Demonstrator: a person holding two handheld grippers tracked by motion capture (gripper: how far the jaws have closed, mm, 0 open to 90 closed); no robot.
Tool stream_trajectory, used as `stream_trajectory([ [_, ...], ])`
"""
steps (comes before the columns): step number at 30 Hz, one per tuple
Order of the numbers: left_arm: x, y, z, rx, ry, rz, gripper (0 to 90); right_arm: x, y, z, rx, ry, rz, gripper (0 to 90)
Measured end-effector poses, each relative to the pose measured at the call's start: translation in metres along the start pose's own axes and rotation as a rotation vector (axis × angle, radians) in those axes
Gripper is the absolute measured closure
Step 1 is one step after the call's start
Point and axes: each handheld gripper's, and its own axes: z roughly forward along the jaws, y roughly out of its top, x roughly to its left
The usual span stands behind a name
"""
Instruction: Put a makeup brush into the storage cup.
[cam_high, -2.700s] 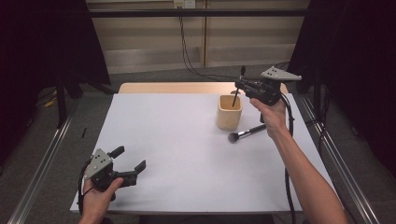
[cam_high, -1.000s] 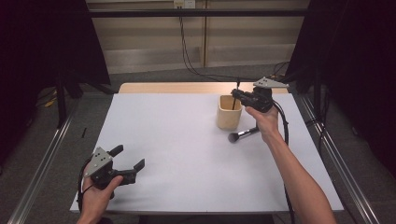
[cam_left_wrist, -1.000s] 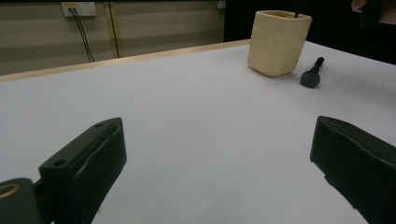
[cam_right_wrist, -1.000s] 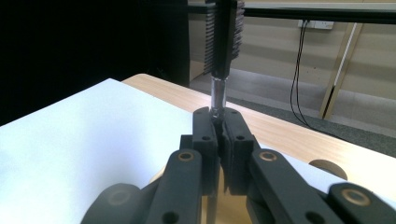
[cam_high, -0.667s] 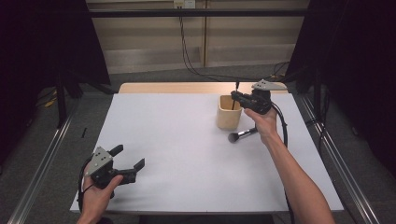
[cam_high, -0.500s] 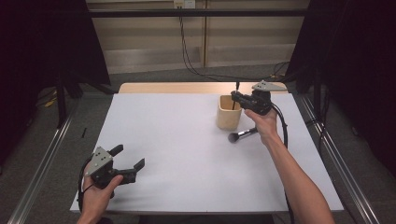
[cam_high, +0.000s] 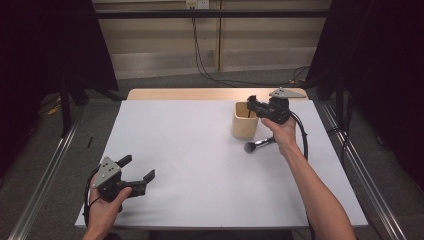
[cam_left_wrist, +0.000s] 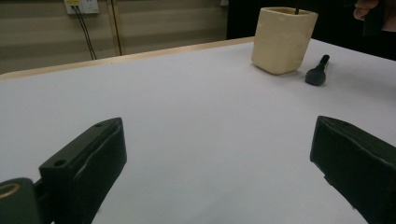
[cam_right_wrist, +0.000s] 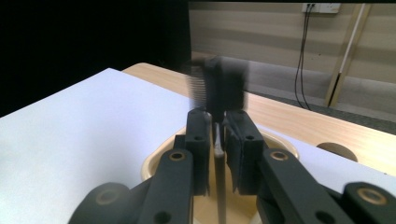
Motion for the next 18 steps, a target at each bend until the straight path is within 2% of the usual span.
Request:
stream_trajectory([
  [2, -0.001, 0.0, 0.0, 0.002, 0.0, 0.002, 3.6, 0.001, -0.001, 0.0, -0.001, 0.001, -0.007, 71.5],
  [3, -0.001, 0.0, 0.0, 0.001, 0.0, 0.001, 3.6, 0.001, -0.001, 0.0, -0.001, 0.001, -0.007, 71.5],
  [6, 0.0, 0.0, 0.0, 0.0, 0.001, 0.002, 3.6, 0.002, -0.004, -0.001, -0.015, -0.004, -0.006, 58.2],
  [7, 0.0, 0.0, -0.001, 0.0, 0.003, 0.003, 3.6, 0.002, -0.005, -0.003, -0.021, -0.009, -0.002, 49.1],
  [8, 0.0, 0.0, -0.001, -0.001, 0.002, 0.002, 3.6, 0.002, -0.005, -0.003, -0.021, -0.009, -0.002, 49.1],
  [14, 0.0, 0.001, -0.001, -0.005, -0.004, -0.007, 3.6, 0.001, -0.008, -0.009, -0.037, -0.016, -0.005, 27.1],
  [15, 0.0, 0.001, -0.002, -0.01, -0.002, -0.014, 3.6, 0.001, -0.008, -0.009, -0.037, -0.016, -0.005, 27.1],
  [16, -0.001, 0.001, -0.002, -0.013, 0.002, -0.015, 3.6, 0.001, -0.01, -0.01, -0.037, -0.028, 0.002, 18.7],
  [18, -0.001, 0.0, -0.003, -0.01, 0.0, -0.015, 3.6, 0.001, -0.011, -0.011, -0.039, -0.032, 0.002, 16.9],
])
